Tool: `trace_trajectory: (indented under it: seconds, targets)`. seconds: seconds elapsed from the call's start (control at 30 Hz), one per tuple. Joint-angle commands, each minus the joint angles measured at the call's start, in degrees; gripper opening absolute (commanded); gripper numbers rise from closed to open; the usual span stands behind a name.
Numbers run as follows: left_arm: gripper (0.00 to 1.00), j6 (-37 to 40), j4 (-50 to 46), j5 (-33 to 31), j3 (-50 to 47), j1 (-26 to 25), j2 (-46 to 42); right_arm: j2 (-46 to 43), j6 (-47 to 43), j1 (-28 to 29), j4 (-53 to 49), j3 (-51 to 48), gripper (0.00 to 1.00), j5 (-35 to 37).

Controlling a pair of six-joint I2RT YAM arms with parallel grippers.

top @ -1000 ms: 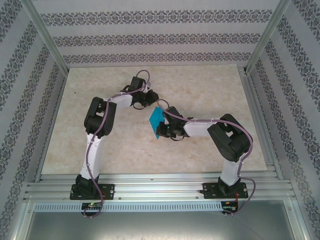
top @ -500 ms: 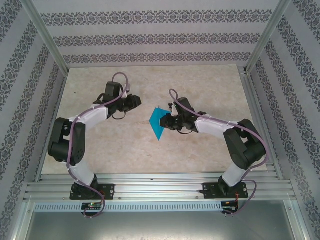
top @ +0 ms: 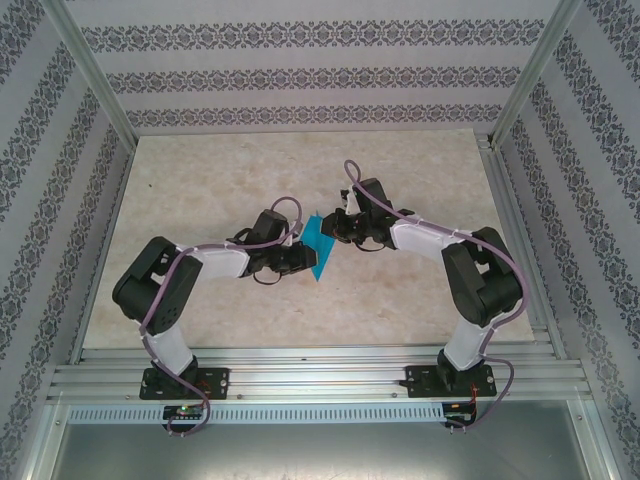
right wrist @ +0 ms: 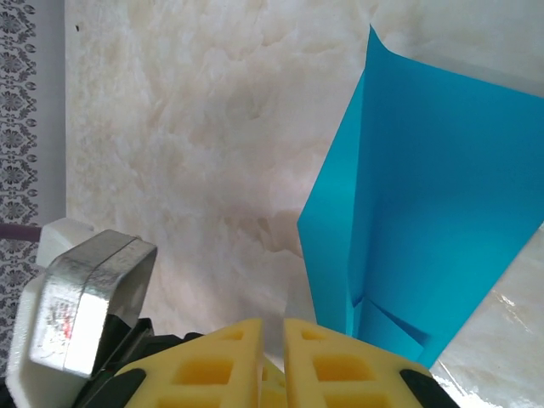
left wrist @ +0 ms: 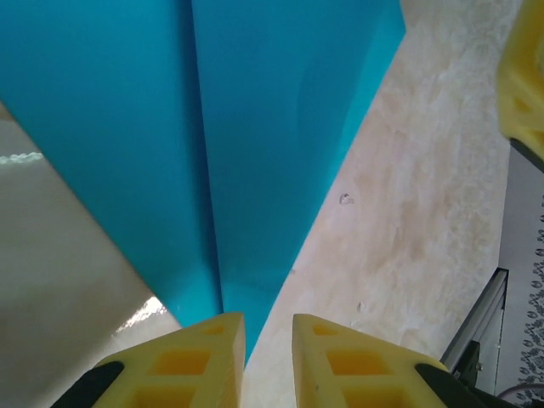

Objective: Fold a paper plane with a square sheet of paper (fold left side to right side)
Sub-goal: Fourth fold the wing at the center of the table.

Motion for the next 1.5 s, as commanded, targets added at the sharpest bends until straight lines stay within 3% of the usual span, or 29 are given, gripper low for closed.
trace_trajectory:
  seconds: [0.0,0.4,0.7,1.2,1.47]
  targets:
    - [0.23,-1.7,3.2,-1.6,2.4,-1.0,3.1,1.5,0.6,-0.5,1.7,1.6,0.13,-0.4]
    - [0.21,-0.9,-3.1,-5.6,5.7,-3.0,9.0,3.2,0.8,-0.8,-4.6,5.3,0.1,2.3]
    - [0.18,-0.2,-8.1,-9.0,6.0,-4.0,10.0,11.9,3.6,-0.3,-4.7,11.8,0.07,2.3]
    - [0.17,0.2,-9.6,-10.1,4.8,-4.4,11.7,24.6,-1.5,0.8,-10.1,23.1,0.07,5.2]
    - [0.16,0.1,-10.6,-10.0,3.9,-4.9,12.8,26.7,-5.7,0.1,-9.8,26.1,0.08,7.6]
